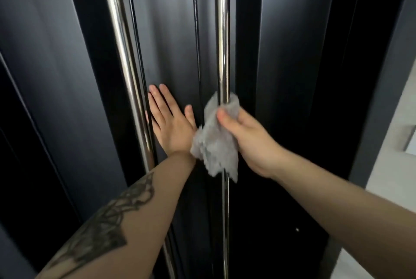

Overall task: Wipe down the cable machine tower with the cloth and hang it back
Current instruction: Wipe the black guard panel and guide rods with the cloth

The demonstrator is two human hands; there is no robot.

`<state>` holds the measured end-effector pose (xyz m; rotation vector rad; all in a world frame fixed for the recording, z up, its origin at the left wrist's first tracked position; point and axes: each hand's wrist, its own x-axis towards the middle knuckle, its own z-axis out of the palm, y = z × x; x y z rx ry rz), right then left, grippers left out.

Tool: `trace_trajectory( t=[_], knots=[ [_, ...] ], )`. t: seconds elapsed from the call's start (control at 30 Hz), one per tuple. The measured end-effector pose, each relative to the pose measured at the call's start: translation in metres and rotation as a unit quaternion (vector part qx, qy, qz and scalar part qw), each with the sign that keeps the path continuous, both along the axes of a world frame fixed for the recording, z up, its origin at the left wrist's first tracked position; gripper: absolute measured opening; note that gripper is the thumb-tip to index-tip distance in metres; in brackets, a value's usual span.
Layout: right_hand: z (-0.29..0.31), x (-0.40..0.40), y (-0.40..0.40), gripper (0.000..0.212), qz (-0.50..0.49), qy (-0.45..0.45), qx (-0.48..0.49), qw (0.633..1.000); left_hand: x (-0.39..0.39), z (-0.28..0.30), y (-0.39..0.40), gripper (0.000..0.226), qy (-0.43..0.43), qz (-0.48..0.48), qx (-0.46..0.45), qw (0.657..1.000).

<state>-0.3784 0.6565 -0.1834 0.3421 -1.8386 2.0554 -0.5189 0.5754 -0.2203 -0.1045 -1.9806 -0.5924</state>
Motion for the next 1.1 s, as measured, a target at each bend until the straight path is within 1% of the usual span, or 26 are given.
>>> trace_trajectory(
  t=[0.07, 0.13, 0.17, 0.23, 0.3, 0.37, 0.4, 0.43, 0.5, 0.57, 0.6, 0.63, 0.67, 0.7, 0.73, 0.77, 0.8, 0.83, 0.87, 0.9, 0.93, 0.97, 1.0, 1.03, 1.1],
  knots=[
    [0.024, -0.008, 0.002, 0.024, 0.015, 0.034, -0.027, 0.999, 0.002, 0.0, 0.001, 0.069, -0.009, -0.01, 0.0, 1.0],
    [0.022, -0.015, 0.002, 0.021, 0.011, 0.066, -0.025, 0.997, 0.003, 0.0, 0.001, 0.07, -0.015, -0.017, 0.006, 1.0],
    [0.008, -0.016, -0.001, 0.019, -0.006, 0.08, -0.021, 0.997, 0.003, 0.0, 0.0, 0.07, -0.015, -0.011, 0.005, 1.0],
    [-0.048, -0.009, -0.013, 0.026, -0.078, 0.083, -0.013, 0.993, 0.002, 0.0, 0.0, 0.068, -0.012, -0.001, -0.001, 1.0],
    [-0.114, 0.007, -0.023, 0.03, -0.108, 0.033, 0.02, 0.993, 0.003, -0.001, -0.001, 0.066, -0.008, -0.007, -0.002, 1.0],
    [-0.155, 0.018, -0.026, 0.024, -0.134, -0.032, 0.1, 0.985, 0.003, -0.002, -0.002, 0.065, -0.005, -0.018, 0.0, 1.0],
    [-0.158, 0.02, -0.025, 0.022, -0.157, -0.041, 0.143, 0.976, 0.004, -0.001, -0.002, 0.065, -0.006, -0.023, 0.001, 1.0],
    [-0.147, 0.02, -0.025, 0.022, -0.179, -0.034, 0.165, 0.969, 0.005, -0.002, -0.002, 0.065, -0.006, -0.024, 0.002, 1.0],
    [-0.109, 0.015, -0.025, 0.029, -0.23, 0.024, 0.154, 0.961, 0.003, -0.002, -0.001, 0.066, -0.005, -0.018, 0.004, 1.0],
    [-0.071, 0.009, -0.028, 0.025, -0.278, 0.093, 0.118, 0.949, 0.002, -0.001, 0.0, 0.067, -0.003, -0.003, 0.01, 1.0],
    [-0.066, 0.004, -0.028, 0.024, -0.291, 0.112, 0.115, 0.943, 0.003, -0.001, 0.0, 0.067, -0.002, 0.002, 0.011, 1.0],
    [-0.07, 0.003, -0.029, 0.025, -0.284, 0.104, 0.11, 0.947, 0.003, -0.001, 0.0, 0.066, -0.004, -0.002, 0.008, 1.0],
    [-0.091, 0.002, -0.028, 0.028, -0.272, 0.08, 0.121, 0.951, 0.003, -0.002, 0.0, 0.066, -0.006, -0.009, 0.003, 1.0],
    [-0.119, 0.005, -0.029, 0.033, -0.253, 0.038, 0.105, 0.961, 0.002, -0.003, -0.001, 0.065, -0.005, -0.016, 0.0, 1.0],
    [-0.154, 0.01, -0.03, 0.032, -0.241, -0.015, 0.138, 0.961, 0.001, -0.003, -0.001, 0.065, -0.001, -0.016, 0.0, 1.0],
    [-0.186, 0.018, -0.033, 0.025, -0.218, -0.056, 0.155, 0.962, 0.001, -0.004, -0.001, 0.065, 0.003, -0.012, 0.002, 1.0],
    [-0.214, 0.025, -0.035, 0.024, -0.206, -0.077, 0.197, 0.955, 0.0, -0.004, -0.001, 0.065, 0.007, -0.009, 0.004, 1.0],
    [-0.232, 0.029, -0.035, 0.027, -0.197, -0.11, 0.214, 0.95, 0.001, -0.004, -0.001, 0.064, 0.008, -0.01, 0.006, 1.0],
    [-0.237, 0.029, -0.033, 0.029, -0.213, -0.128, 0.208, 0.946, 0.001, -0.004, -0.001, 0.064, 0.006, -0.013, 0.006, 1.0],
    [-0.23, 0.027, -0.032, 0.029, -0.216, -0.137, 0.196, 0.946, 0.002, -0.004, -0.001, 0.064, 0.007, -0.015, 0.006, 1.0],
    [-0.216, 0.024, -0.031, 0.033, -0.216, -0.115, 0.195, 0.95, 0.001, -0.004, 0.0, 0.064, 0.008, -0.017, 0.005, 1.0],
    [-0.195, 0.018, -0.032, 0.039, -0.202, -0.092, 0.162, 0.962, 0.001, -0.004, 0.0, 0.065, 0.006, -0.018, 0.005, 1.0],
    [-0.175, 0.013, -0.031, 0.04, -0.193, -0.055, 0.125, 0.972, 0.0, -0.003, 0.001, 0.065, 0.002, -0.017, 0.006, 1.0],
    [-0.151, 0.009, -0.031, 0.034, -0.197, -0.024, 0.096, 0.975, 0.0, -0.004, 0.001, 0.066, -0.002, -0.015, 0.008, 1.0],
    [-0.118, 0.004, -0.034, 0.024, -0.24, 0.023, 0.083, 0.967, 0.002, -0.003, 0.001, 0.066, -0.006, -0.014, 0.009, 1.0]
  ],
)
